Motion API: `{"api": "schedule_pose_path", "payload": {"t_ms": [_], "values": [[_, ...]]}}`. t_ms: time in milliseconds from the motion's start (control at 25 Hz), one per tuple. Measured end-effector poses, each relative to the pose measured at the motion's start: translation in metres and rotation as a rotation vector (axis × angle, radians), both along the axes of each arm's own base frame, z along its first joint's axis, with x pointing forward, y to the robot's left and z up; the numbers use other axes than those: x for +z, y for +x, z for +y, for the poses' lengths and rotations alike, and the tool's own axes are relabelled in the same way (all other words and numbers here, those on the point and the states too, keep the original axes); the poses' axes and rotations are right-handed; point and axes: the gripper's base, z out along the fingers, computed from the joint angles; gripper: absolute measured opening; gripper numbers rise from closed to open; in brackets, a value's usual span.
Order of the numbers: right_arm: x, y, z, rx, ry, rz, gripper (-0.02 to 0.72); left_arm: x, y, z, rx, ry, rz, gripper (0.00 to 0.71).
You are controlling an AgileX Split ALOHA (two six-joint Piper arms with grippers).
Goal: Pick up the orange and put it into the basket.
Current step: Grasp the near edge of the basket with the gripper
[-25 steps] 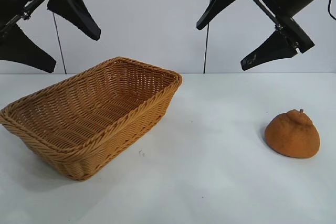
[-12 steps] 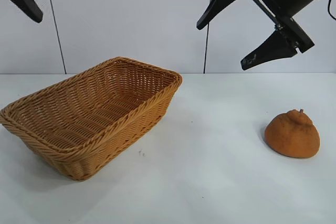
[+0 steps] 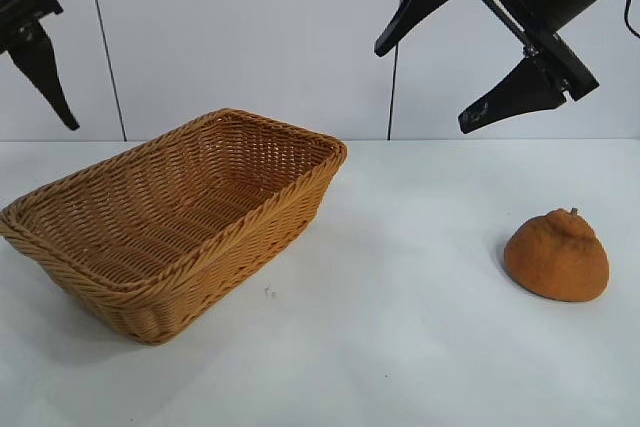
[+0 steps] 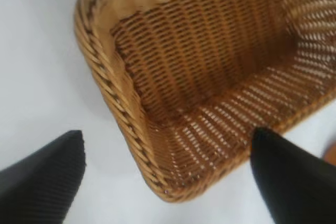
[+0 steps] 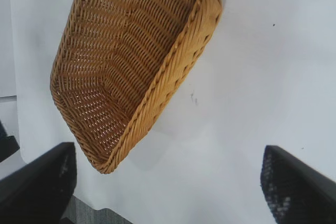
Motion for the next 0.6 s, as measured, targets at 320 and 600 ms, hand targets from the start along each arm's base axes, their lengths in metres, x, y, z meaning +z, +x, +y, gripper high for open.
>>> {"api": "schedule_pose_path", "payload": {"t_ms": [320,600], "values": [[0.0,0.0,0.0,0.0,0.0,0.0,0.652,-0.046,0.018,-0.003,0.079,0.011,0.124,0.61],[0.0,0.001,0.0,-0.005,-0.001,-0.006,0.652,-0.095,0.033,-0.005,0.102,0.03,0.19,0.61]]}}
